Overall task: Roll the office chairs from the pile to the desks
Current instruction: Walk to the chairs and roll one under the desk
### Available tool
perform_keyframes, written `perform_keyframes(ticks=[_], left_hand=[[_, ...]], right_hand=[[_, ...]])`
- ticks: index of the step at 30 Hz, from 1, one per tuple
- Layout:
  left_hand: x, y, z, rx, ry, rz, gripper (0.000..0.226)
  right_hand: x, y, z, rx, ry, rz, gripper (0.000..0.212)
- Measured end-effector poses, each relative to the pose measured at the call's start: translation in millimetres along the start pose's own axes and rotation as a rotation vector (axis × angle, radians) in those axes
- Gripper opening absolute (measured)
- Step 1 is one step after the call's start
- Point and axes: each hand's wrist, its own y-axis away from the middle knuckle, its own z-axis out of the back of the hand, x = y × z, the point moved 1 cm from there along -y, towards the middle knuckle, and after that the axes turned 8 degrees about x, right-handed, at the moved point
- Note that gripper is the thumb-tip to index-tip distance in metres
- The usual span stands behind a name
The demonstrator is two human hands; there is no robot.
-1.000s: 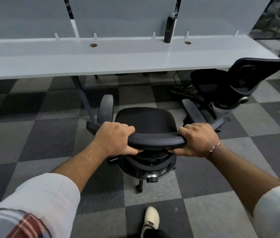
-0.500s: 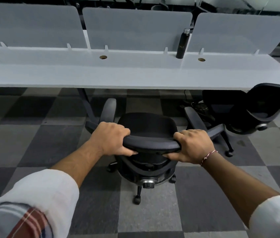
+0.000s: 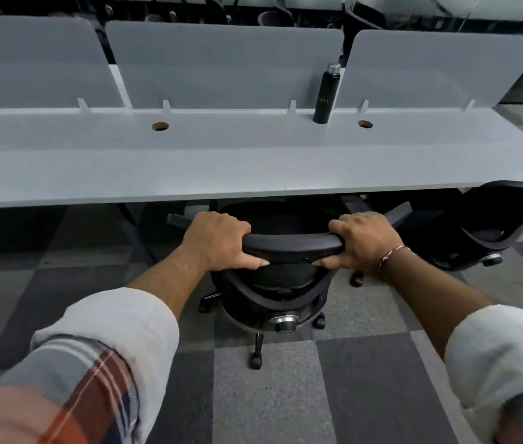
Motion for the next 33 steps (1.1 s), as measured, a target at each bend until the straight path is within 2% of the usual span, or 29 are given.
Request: perform_keyframes(ticks=[5, 13, 17, 19, 24, 28, 33], left_hand=[[37.8, -69.7, -0.3, 0.094, 0.043, -0.014, 0.070], [52.7, -167.5, -6.4, 0.113, 0.046, 0.061, 0.072], [45.5, -205.1, -5.3, 0.094, 0.038, 0.070, 0.076], [52.7, -206.7, -8.0, 0.100, 0.038, 0.090, 0.080], [42.6, -198.2, -3.1, 0.120, 0.081, 0.109, 0.067], [32.0, -186.4, -2.1, 0.083, 0.096, 0.155, 0.069], [9.5, -167.3, 3.0, 0.039, 0.111, 0.274, 0.079]], right_hand=[[-35.7, -59.1, -8.8, 0.031, -0.025, -0.028, 0.064], [-124.1, -135.5, -20.3, 0.047, -0.041, 0.036, 0.068], [-167.6, -153.1, -29.2, -0.046, -0.018, 0.083, 0.072], [-168.7, -158.9, -34.5, -0.091, -0.033, 0.116, 0.072], [-170.5, -153.2, -38.0, -0.108, -0.044, 0.144, 0.072], [-165.9, -144.3, -38.6, -0.101, -0.022, 0.150, 0.070], [-154.8, -127.4, -37.8, -0.079, 0.040, 0.021, 0.069]])
